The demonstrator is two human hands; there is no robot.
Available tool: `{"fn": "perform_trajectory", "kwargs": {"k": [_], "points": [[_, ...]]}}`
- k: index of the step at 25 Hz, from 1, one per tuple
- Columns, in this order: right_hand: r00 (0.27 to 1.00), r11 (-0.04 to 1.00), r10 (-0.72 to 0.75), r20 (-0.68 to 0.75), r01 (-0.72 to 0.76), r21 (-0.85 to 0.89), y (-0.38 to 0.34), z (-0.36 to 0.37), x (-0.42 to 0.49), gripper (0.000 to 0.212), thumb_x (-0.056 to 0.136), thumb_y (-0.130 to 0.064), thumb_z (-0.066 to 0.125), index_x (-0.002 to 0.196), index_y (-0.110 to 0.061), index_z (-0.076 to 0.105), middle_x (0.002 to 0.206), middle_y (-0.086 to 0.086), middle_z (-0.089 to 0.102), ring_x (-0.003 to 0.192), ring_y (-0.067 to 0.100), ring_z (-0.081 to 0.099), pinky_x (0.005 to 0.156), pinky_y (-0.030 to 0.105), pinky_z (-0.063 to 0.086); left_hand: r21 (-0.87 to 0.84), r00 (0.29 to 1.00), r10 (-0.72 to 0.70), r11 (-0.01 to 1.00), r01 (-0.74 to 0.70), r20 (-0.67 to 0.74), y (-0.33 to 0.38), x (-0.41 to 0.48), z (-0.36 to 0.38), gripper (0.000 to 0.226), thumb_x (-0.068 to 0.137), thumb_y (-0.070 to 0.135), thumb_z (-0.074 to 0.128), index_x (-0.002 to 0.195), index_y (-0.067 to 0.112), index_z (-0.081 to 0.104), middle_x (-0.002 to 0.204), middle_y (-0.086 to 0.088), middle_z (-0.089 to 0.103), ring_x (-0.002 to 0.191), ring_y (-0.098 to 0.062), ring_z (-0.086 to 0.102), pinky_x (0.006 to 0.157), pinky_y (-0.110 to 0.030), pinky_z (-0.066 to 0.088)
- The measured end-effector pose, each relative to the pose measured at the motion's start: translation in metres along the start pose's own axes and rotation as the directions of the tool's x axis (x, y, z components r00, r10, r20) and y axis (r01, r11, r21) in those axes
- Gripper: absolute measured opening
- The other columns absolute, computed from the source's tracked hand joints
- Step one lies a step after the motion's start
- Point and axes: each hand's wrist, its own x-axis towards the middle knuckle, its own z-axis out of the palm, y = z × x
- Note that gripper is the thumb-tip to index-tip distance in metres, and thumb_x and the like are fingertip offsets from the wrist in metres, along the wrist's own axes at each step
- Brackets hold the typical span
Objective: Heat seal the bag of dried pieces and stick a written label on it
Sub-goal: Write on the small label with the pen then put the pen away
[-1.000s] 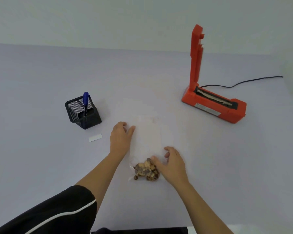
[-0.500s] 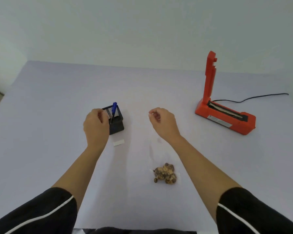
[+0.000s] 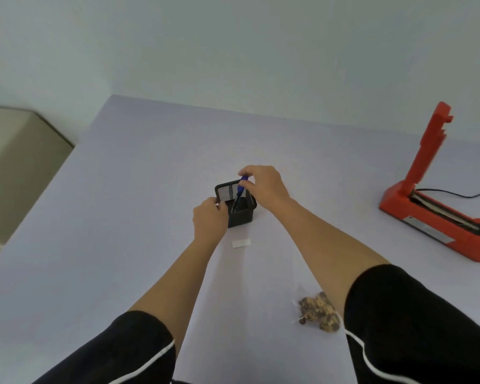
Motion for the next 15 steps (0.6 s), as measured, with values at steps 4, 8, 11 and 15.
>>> {"fn": "perform_trajectory", "kwargs": {"k": [4, 8, 11, 15], "points": [[0.992, 0.97, -0.007, -0.125, 0.037, 0.24, -0.017, -0.016, -0.011, 0.016, 0.085, -0.007, 0.062, 0.1, -0.008, 0.069, 0.103, 0.008, 0.069, 0.088, 0.015, 0.065, 0.086, 0.027, 0.052, -0.066, 1.0, -0.006, 0.998, 0.004, -0.028, 0.0, -0.005, -0.01, 0.035, 0.095, 0.023, 0.042, 0.12, 0.002, 0.055, 0.117, -0.017, 0.063, 0.106, -0.031, 0.058, 0.084, -0.035, 0.046], [0.951, 0.953, -0.004, -0.311, 0.098, 0.288, -0.024, -0.066, -0.032, 0.018, 0.088, -0.011, 0.061, 0.104, -0.01, 0.069, 0.101, 0.0, 0.065, 0.085, 0.009, 0.063, 0.078, 0.008, 0.046, -0.148, 0.954, 0.296, 0.942, -0.3, -0.046, 0.014, -0.013, -0.038, 0.043, 0.093, 0.029, 0.052, 0.131, 0.011, 0.049, 0.132, -0.007, 0.053, 0.117, -0.022, 0.052, 0.1, -0.039, 0.045], [0.923, 0.951, 0.018, -0.384, 0.102, 0.29, -0.027, -0.1, -0.046, 0.018, 0.088, -0.014, 0.061, 0.104, -0.012, 0.069, 0.1, -0.003, 0.065, 0.083, 0.006, 0.062, 0.076, 0.005, 0.044, -0.154, 0.9, 0.417, 0.905, -0.397, 0.129, 0.037, -0.028, -0.048, 0.046, 0.088, 0.036, 0.06, 0.128, 0.017, 0.051, 0.115, 0.003, 0.06, 0.103, -0.012, 0.057, 0.089, -0.022, 0.045], [0.889, 0.933, 0.064, -0.454, 0.108, 0.344, -0.032, -0.129, -0.063, 0.017, 0.088, -0.016, 0.061, 0.104, -0.015, 0.068, 0.103, -0.001, 0.068, 0.08, -0.003, 0.062, 0.078, 0.009, 0.048, -0.229, 0.888, 0.449, 0.879, -0.419, 0.101, 0.065, -0.049, -0.043, 0.019, 0.088, 0.031, 0.061, 0.101, 0.018, 0.064, 0.08, 0.004, 0.066, 0.073, -0.008, 0.062, 0.061, -0.011, 0.043]]}}
